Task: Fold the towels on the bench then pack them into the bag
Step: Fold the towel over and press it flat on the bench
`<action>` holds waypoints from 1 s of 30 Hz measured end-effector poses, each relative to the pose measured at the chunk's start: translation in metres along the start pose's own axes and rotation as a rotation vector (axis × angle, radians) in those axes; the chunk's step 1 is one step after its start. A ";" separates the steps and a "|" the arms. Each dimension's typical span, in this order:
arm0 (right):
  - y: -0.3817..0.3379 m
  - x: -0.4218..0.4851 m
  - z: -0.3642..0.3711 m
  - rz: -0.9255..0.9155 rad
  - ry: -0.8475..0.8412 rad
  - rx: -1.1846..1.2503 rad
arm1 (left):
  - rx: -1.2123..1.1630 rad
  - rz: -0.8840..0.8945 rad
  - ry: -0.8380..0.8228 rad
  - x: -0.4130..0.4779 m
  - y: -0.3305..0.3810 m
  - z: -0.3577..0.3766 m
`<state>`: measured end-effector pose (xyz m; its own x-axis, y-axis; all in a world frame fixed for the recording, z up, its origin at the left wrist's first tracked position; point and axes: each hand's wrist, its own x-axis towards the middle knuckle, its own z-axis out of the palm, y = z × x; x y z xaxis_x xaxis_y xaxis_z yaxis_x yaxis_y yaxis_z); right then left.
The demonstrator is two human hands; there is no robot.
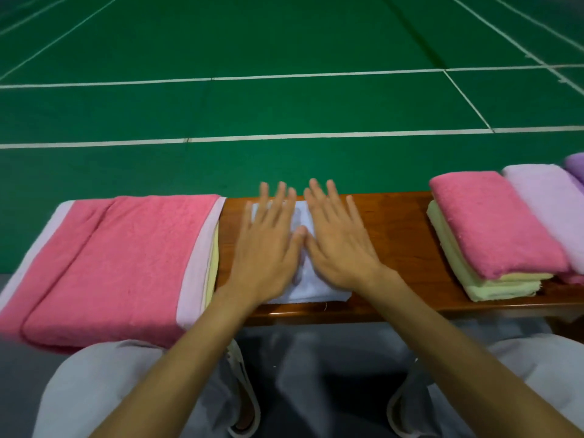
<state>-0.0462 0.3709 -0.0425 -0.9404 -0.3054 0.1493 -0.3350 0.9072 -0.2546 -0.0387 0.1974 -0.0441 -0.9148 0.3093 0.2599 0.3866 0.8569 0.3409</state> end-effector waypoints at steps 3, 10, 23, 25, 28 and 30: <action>-0.001 -0.007 0.022 -0.015 -0.183 -0.049 | 0.087 -0.049 -0.235 -0.004 0.005 0.024; 0.021 -0.011 0.025 0.042 -0.199 -0.117 | 0.216 -0.115 -0.257 -0.010 -0.031 0.020; 0.053 -0.018 0.007 0.000 -0.133 0.025 | 0.036 -0.185 -0.280 -0.008 -0.027 0.024; 0.052 -0.026 -0.004 -0.071 -0.112 0.068 | -0.019 -0.185 -0.203 -0.006 -0.016 0.029; 0.046 -0.052 -0.008 -0.204 -0.174 0.029 | -0.068 -0.052 -0.010 -0.007 0.000 0.021; 0.048 -0.071 -0.004 -0.265 -0.194 -0.014 | -0.078 0.112 -0.024 -0.017 -0.001 0.010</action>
<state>0.0052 0.4370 -0.0617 -0.8148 -0.5793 0.0229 -0.5696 0.7926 -0.2175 -0.0247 0.1956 -0.0581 -0.8677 0.4114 0.2789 0.4932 0.7822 0.3807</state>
